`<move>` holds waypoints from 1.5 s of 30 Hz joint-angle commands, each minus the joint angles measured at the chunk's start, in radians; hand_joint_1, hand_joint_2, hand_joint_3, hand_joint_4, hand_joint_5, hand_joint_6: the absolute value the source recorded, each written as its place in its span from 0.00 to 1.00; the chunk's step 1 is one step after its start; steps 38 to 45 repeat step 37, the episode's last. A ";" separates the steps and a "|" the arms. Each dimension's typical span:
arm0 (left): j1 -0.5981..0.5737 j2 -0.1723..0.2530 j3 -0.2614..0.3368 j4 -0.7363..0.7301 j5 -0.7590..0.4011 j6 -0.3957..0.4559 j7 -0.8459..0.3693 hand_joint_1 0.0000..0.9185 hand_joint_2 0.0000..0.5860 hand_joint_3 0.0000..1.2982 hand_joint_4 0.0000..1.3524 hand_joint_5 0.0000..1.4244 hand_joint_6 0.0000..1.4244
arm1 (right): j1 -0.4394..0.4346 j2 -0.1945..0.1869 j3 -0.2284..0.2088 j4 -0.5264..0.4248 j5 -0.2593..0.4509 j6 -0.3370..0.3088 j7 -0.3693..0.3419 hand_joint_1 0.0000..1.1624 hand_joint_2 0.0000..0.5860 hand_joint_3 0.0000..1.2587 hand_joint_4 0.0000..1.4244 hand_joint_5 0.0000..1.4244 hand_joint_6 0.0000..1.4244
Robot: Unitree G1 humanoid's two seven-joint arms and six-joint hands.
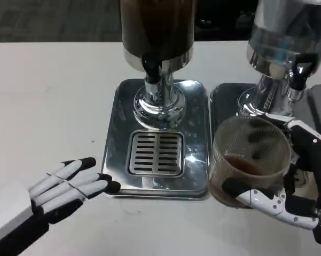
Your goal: Grasp the cup under the faucet to collect the drink, then remove the cup.
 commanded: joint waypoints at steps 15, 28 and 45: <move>0.039 -0.009 -0.059 -0.009 0.021 -0.012 0.069 0.00 0.19 0.10 0.00 0.00 0.00 | -0.048 0.004 -0.028 -0.016 0.040 -0.056 0.026 1.00 0.32 0.78 0.72 0.78 0.91; 0.024 0.001 -0.066 0.004 0.011 -0.016 0.077 0.00 0.17 0.10 0.00 0.00 0.00 | -0.055 0.021 -0.030 -0.017 0.038 -0.058 0.024 1.00 0.32 0.78 0.72 0.79 0.91; 0.009 0.015 -0.066 0.010 0.008 -0.015 0.075 0.00 0.17 0.10 0.00 0.00 0.00 | -0.050 0.031 -0.030 -0.025 0.035 -0.056 0.023 1.00 0.32 0.78 0.72 0.79 0.91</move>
